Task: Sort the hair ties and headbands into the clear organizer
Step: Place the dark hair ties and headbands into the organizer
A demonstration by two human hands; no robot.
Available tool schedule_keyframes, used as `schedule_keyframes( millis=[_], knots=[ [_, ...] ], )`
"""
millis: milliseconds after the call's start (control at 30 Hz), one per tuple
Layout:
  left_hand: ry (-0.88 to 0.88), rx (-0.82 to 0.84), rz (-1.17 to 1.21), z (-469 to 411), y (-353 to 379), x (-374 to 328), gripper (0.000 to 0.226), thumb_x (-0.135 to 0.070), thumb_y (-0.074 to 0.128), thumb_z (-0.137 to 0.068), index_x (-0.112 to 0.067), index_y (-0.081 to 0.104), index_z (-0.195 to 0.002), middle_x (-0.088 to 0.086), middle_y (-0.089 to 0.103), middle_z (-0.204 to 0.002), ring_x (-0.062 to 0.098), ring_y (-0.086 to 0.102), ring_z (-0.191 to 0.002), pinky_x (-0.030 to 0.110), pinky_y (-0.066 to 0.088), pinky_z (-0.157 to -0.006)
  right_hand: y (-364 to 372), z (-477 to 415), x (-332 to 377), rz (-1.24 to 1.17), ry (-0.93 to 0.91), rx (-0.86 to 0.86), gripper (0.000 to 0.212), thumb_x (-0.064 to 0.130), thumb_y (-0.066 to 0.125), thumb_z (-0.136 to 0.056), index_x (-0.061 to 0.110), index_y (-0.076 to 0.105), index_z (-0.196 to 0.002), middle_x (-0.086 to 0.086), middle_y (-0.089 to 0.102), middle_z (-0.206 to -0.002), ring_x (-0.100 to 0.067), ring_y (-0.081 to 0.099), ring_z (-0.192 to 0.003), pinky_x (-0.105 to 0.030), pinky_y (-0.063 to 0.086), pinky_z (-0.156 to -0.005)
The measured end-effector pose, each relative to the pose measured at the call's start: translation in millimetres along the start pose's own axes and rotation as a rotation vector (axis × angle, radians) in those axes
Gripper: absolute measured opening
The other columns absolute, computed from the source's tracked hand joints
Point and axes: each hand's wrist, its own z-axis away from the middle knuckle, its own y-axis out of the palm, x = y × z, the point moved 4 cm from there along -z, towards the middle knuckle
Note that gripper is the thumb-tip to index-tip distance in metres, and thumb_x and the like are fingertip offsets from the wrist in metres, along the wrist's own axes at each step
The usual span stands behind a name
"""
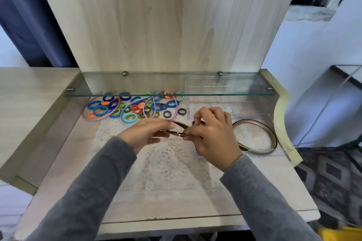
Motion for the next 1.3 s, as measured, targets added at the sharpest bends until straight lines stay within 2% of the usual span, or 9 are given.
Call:
schedule_keyframes(
  millis=[167,267,367,500,567,700,967,1133,1300],
  knots=[
    [-0.032,-0.065,-0.428,-27,34,-9,0.015,-0.028,0.063,-0.087,-0.019,0.067,-0.075,-0.001,0.061,-0.077,0.01,0.055,-0.075,0.022,0.038,-0.062,-14,12,-21,0.188,-0.09,-0.034,0.002,0.028,0.073,-0.068,0.03,0.073,-0.069,0.002,0.054,-0.082,-0.025,0.045,-0.086,-0.041,0.034,-0.077],
    [-0.04,-0.044,-0.56,-45,57,-19,0.02,-0.037,0.06,-0.087,-0.02,0.065,-0.081,0.0,0.062,-0.08,0.01,0.054,-0.067,0.022,0.039,-0.058,-20,19,-34,0.271,-0.107,-0.031,0.005,0.026,0.076,-0.066,0.027,0.071,-0.065,0.001,0.054,-0.081,-0.025,0.045,-0.084,-0.041,0.034,-0.077],
    [-0.049,-0.027,-0.653,-59,77,-29,0.027,-0.041,0.056,-0.088,-0.019,0.065,-0.074,-0.003,0.063,-0.074,0.011,0.054,-0.065,0.022,0.038,-0.056,-22,25,-48,0.333,-0.09,0.002,0.011,0.02,0.079,-0.06,0.026,0.07,-0.063,0.001,0.052,-0.08,-0.026,0.047,-0.082,-0.042,0.036,-0.077],
    [-0.005,-0.062,-0.804,-80,91,-38,0.031,-0.043,0.058,-0.085,-0.018,0.074,-0.081,-0.002,0.06,-0.066,0.017,0.058,-0.071,0.025,0.045,-0.063,-24,31,-70,0.407,-0.06,0.062,0.016,0.012,0.076,-0.062,0.027,0.071,-0.065,0.001,0.049,-0.081,-0.026,0.048,-0.081,-0.042,0.034,-0.081],
    [0.016,-0.112,-0.892,-88,91,-38,0.029,-0.047,0.059,-0.082,-0.023,0.074,-0.079,-0.006,0.065,-0.073,0.017,0.062,-0.08,0.027,0.05,-0.071,-23,33,-77,0.413,-0.04,0.089,0.017,0.014,0.077,-0.063,0.029,0.072,-0.069,0.001,0.049,-0.081,-0.026,0.049,-0.081,-0.042,0.032,-0.082],
    [0.079,-0.238,-1.048,-93,101,-42,0.023,-0.051,0.063,-0.077,-0.029,0.067,-0.078,-0.014,0.061,-0.075,0.011,0.058,-0.078,0.025,0.041,-0.064,-19,32,-92,0.394,0.005,0.169,0.017,0.019,0.082,-0.06,0.031,0.073,-0.067,0.001,0.05,-0.08,-0.027,0.05,-0.081,-0.041,0.032,-0.08],
    [0.146,-0.325,-1.307,-100,116,-50,0.023,-0.042,0.065,-0.081,-0.021,0.07,-0.088,-0.002,0.067,-0.088,0.02,0.062,-0.084,0.029,0.045,-0.067,-2,21,-98,0.359,0.077,0.274,0.02,0.025,0.087,-0.054,0.034,0.073,-0.066,0.002,0.051,-0.078,-0.028,0.05,-0.079,-0.041,0.038,-0.076],
    [0.182,-0.347,-1.416,-105,124,-50,0.018,-0.036,0.065,-0.083,-0.019,0.066,-0.09,0.0,0.063,-0.085,0.021,0.058,-0.079,0.03,0.043,-0.064,7,19,-100,0.344,0.102,0.309,0.019,0.026,0.087,-0.053,0.035,0.073,-0.063,0.002,0.051,-0.078,-0.028,0.05,-0.079,-0.041,0.04,-0.074],
    [0.198,-0.329,-1.445,-106,126,-45,0.023,-0.038,0.063,-0.084,-0.019,0.055,-0.075,0.001,0.055,-0.076,0.024,0.056,-0.074,0.031,0.046,-0.064,11,19,-101,0.316,0.119,0.335,0.022,0.026,0.088,-0.05,0.036,0.073,-0.062,0.002,0.053,-0.077,-0.028,0.052,-0.077,-0.041,0.042,-0.07]
  ],
)
